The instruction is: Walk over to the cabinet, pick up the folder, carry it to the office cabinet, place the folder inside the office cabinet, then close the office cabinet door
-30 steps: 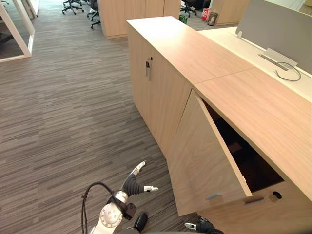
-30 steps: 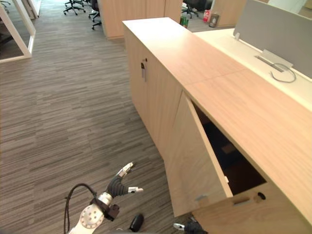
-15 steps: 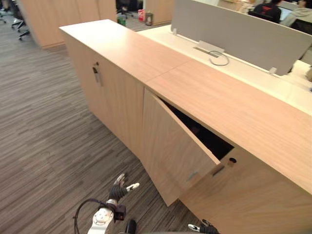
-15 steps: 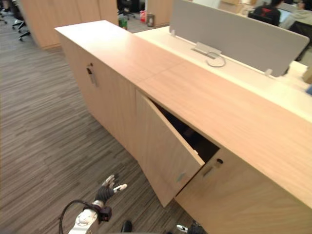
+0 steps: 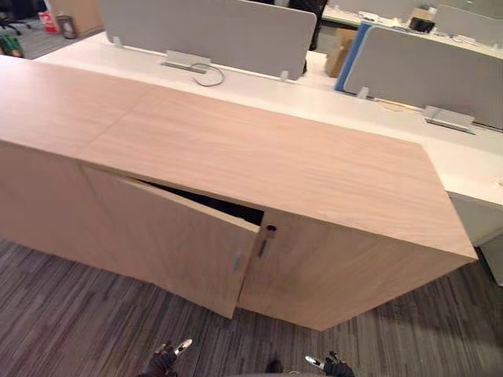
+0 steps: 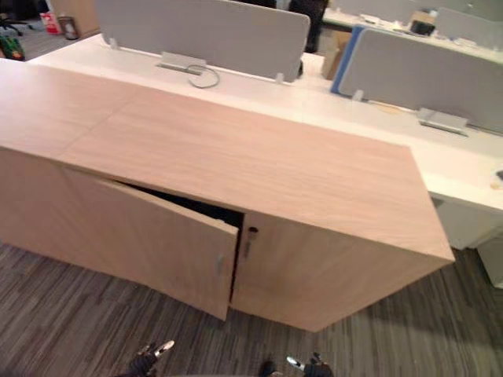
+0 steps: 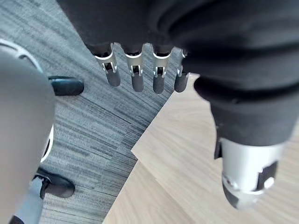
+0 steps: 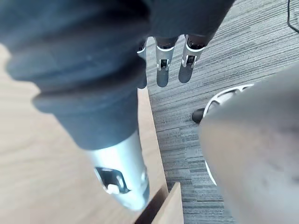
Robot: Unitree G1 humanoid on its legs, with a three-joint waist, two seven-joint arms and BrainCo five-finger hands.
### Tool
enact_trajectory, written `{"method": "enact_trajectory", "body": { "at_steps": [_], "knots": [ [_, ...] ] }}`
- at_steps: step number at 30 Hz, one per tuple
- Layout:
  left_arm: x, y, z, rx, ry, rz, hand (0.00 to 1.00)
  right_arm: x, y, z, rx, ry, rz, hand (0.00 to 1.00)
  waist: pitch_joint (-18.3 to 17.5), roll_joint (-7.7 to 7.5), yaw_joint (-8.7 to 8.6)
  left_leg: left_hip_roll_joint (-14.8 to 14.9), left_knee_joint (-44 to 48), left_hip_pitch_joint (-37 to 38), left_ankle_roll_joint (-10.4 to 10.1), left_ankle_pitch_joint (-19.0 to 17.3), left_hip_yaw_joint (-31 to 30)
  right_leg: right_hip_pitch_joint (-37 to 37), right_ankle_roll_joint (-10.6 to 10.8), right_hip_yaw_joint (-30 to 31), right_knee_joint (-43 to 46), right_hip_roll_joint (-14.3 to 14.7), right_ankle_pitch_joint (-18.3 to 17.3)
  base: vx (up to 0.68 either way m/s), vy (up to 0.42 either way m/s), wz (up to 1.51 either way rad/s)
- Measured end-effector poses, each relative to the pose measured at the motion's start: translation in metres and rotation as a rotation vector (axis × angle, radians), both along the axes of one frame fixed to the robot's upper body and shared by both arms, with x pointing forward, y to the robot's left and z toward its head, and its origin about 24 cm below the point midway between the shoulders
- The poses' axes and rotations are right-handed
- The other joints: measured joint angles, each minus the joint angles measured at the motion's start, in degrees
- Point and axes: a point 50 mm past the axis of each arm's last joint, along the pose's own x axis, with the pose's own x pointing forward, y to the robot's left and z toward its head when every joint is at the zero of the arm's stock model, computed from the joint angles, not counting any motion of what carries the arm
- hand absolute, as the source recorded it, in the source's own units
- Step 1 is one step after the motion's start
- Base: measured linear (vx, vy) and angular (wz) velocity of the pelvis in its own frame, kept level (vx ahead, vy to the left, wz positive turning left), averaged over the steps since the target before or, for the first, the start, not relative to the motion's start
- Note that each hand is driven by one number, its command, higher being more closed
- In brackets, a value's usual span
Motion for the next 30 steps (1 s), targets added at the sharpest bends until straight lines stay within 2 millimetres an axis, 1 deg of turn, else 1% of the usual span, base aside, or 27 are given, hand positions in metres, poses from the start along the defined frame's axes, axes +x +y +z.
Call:
{"method": "enact_trajectory", "body": {
  "at_steps": [2,3,4,5,6,7,8,10,12,14,15,17,18,19,20,21,22,23,24,25,26,27,28,29,30],
  "knots": [
    [-0.005,0.000,-0.001,-0.024,-0.001,0.072,0.00,-0.003,-0.004,-0.001,-0.003,0.013,-0.004,0.00,-0.21,0.28,-0.02,1.33,0.07,0.59,-1.14,-0.19,0.93,0.29,-0.30,0.96,-0.92,1.60,0.43,0.07,-0.132,-0.37],
    [-0.012,0.000,-0.003,-0.050,0.000,0.164,0.00,-0.009,-0.009,-0.001,-0.006,0.025,-0.041,0.00,-0.52,0.86,0.04,2.47,0.08,1.31,-1.94,-0.64,2.41,0.42,-0.78,2.16,-1.46,3.15,0.39,0.08,-0.099,-0.41],
    [-0.013,-0.001,-0.003,-0.054,0.000,0.176,0.00,-0.010,-0.010,-0.001,-0.007,0.026,-0.044,0.00,-0.57,0.95,0.05,2.57,0.07,1.44,-2.03,-0.73,2.61,0.42,-0.87,2.42,-1.56,3.32,0.43,0.11,-0.083,-0.46],
    [-0.017,-0.001,-0.004,-0.059,0.004,0.217,0.00,-0.014,-0.014,-0.002,-0.010,0.035,-0.062,0.00,-0.67,1.39,-0.11,2.89,0.08,1.97,-2.13,-1.04,3.61,0.48,-1.02,3.23,-1.89,3.96,0.41,0.06,-0.021,-0.28],
    [-0.018,-0.002,-0.004,-0.060,0.007,0.223,0.00,-0.017,-0.015,-0.002,-0.011,0.040,-0.076,0.00,-0.77,1.63,-0.21,2.98,0.11,2.02,-2.17,-1.19,3.86,0.49,-1.08,3.50,-2.02,4.22,0.40,0.09,-0.028,-0.31],
    [-0.019,-0.003,-0.004,-0.059,0.010,0.228,0.00,-0.024,-0.017,-0.003,-0.006,0.061,-0.102,0.00,-1.01,1.93,-0.31,2.99,0.25,2.14,-1.87,-1.54,4.34,0.50,-1.11,3.95,-2.19,4.38,0.39,0.07,-0.007,-0.24],
    [-0.018,-0.005,-0.005,-0.064,0.009,0.232,0.00,-0.031,-0.020,-0.003,-0.012,0.077,-0.108,0.00,-1.16,2.44,-0.45,2.89,0.35,2.43,-1.88,-1.81,5.00,0.50,-1.11,4.53,-2.30,4.38,0.39,0.07,0.013,-0.23],
    [-0.018,-0.007,-0.005,-0.065,0.010,0.226,0.00,-0.039,-0.022,-0.004,-0.017,0.096,-0.116,0.00,-1.19,2.95,-0.66,2.55,0.51,3.26,-1.62,-2.11,5.42,1.16,-1.11,5.18,-2.51,4.16,0.39,0.08,0.055,-0.18],
    [-0.015,-0.006,-0.004,-0.053,0.006,0.195,0.00,-0.044,-0.023,-0.004,-0.019,0.107,-0.118,0.00,-0.96,3.48,-1.11,2.47,2.19,3.92,-1.41,-3.61,5.85,2.05,-1.09,6.09,-2.60,3.94,0.38,0.04,0.055,-0.18],
    [-0.013,-0.005,-0.003,-0.044,0.005,0.173,0.00,-0.044,-0.023,-0.004,-0.020,0.109,-0.117,0.00,-0.95,3.52,-1.55,2.68,4.36,3.54,-1.43,-5.09,5.96,2.33,-1.07,6.40,-2.51,3.74,0.37,-0.02,0.028,-0.12],
    [-0.009,-0.005,-0.002,-0.040,-0.006,0.165,0.00,-0.045,-0.023,-0.004,-0.020,0.110,-0.117,0.00,-0.81,3.67,-1.55,3.30,7.75,2.29,-1.44,-7.18,5.95,2.26,-1.05,6.75,-2.20,3.62,0.35,-0.04,0.017,-0.10],
    [-0.007,-0.006,-0.002,-0.039,-0.013,0.156,0.00,-0.047,-0.024,-0.004,-0.022,0.115,-0.118,0.00,-0.68,3.92,-1.54,4.22,12.02,0.61,-1.18,-9.45,5.67,2.19,-0.93,6.90,-1.85,3.58,0.24,-0.06,0.007,-0.05],
    [-0.006,-0.007,-0.002,-0.041,-0.013,0.150,0.00,-0.048,-0.026,-0.004,-0.027,0.118,-0.118,0.00,-0.38,4.52,-1.53,5.53,16.37,-1.02,-1.11,-11.65,5.31,2.23,-0.61,6.90,-1.25,3.81,-0.30,-0.06,0.001,-0.01],
    [-0.006,-0.008,-0.002,-0.042,-0.011,0.147,0.00,-0.049,-0.028,-0.004,-0.031,0.119,-0.118,0.00,-0.15,4.97,-1.50,6.29,18.69,-1.78,-1.00,-12.76,5.06,2.28,-0.57,6.91,-0.88,4.04,-0.45,-0.06,0.012,-0.01],
    [-0.007,-0.009,-0.002,-0.045,-0.011,0.155,0.00,-0.048,-0.029,-0.003,-0.035,0.118,-0.120,0.00,0.37,5.44,-1.40,7.54,24.84,-3.89,0.17,-14.15,4.06,2.41,-0.40,7.09,-0.25,4.07,-1.53,-0.09,0.016,-0.07],
    [-0.006,-0.011,-0.002,-0.054,-0.017,0.172,0.00,-0.048,-0.030,-0.003,-0.039,0.117,-0.123,0.00,0.83,5.82,-1.01,8.49,34.04,-8.16,0.74,-14.22,-0.06,2.61,-0.42,7.64,0.44,3.76,-1.53,-0.09,0.048,-0.13],
    [-0.006,-0.014,-0.003,-0.059,-0.014,0.180,0.00,-0.048,-0.031,-0.003,-0.042,0.115,-0.124,0.00,1.67,5.62,-0.58,8.31,37.77,-9.52,1.05,-14.71,-3.76,3.21,-0.77,8.16,1.03,3.23,-1.30,-0.07,0.071,-0.18],
    [-0.007,-0.015,-0.003,-0.063,-0.015,0.189,0.00,-0.048,-0.033,-0.002,-0.048,0.113,-0.129,0.00,2.15,6.08,-0.17,7.74,38.64,-9.59,1.20,-15.78,-5.99,3.54,-0.69,8.64,1.41,3.14,-1.37,-0.03,0.105,-0.20],
    [-0.006,-0.018,-0.003,-0.070,-0.018,0.193,0.00,-0.047,-0.037,-0.002,-0.056,0.109,-0.136,0.00,2.39,6.98,0.22,6.44,37.43,-9.44,1.10,-17.68,-9.05,3.68,-0.62,9.12,1.74,3.03,-1.39,-0.10,0.208,-0.18],
    [-0.006,-0.023,-0.004,-0.080,-0.021,0.198,0.00,-0.044,-0.042,0.000,-0.068,0.095,-0.137,0.00,2.95,8.42,0.23,4.55,32.76,-9.18,1.14,-18.94,-12.44,3.39,0.18,9.40,2.29,3.10,-1.45,-0.13,0.223,-0.19],
    [-0.006,-0.023,-0.004,-0.081,-0.022,0.201,0.00,-0.043,-0.043,0.001,-0.071,0.089,-0.140,0.00,2.94,8.73,0.40,3.75,30.86,-8.58,0.50,-19.75,-13.57,2.84,1.12,9.84,2.50,3.10,-1.73,-0.16,0.236,-0.18],
    [-0.008,-0.023,-0.004,-0.080,-0.017,0.218,0.00,-0.044,-0.041,0.000,-0.067,0.093,-0.140,0.00,2.43,7.98,0.82,1.59,28.59,-7.88,1.55,-19.61,-12.80,2.80,1.60,11.55,1.32,2.17,-1.29,-0.06,0.141,-0.09],
    [-0.010,-0.022,-0.004,-0.079,-0.017,0.230,0.00,-0.046,-0.039,0.000,-0.064,0.098,-0.139,0.00,1.96,7.79,0.82,0.58,27.64,-7.88,1.88,-19.31,-12.75,3.01,1.76,12.52,0.54,1.59,-0.41,-0.01,0.111,0.01],
    [-0.014,-0.022,-0.005,-0.079,-0.017,0.264,0.00,-0.047,-0.040,0.000,-0.069,0.095,-0.137,0.00,1.85,7.21,0.78,-0.77,26.14,-7.77,2.54,-18.29,-12.23,3.04,1.79,12.96,-0.36,0.17,0.70,0.03,0.114,0.05],
    [-0.017,-0.020,-0.005,-0.077,-0.017,0.289,0.00,-0.048,-0.040,0.000,-0.071,0.097,-0.138,0.00,1.74,6.91,0.77,-1.59,25.09,-7.16,2.52,-17.69,-11.74,3.06,2.00,13.22,-0.66,-0.62,1.14,0.04,0.106,-0.11]
  ]
}}
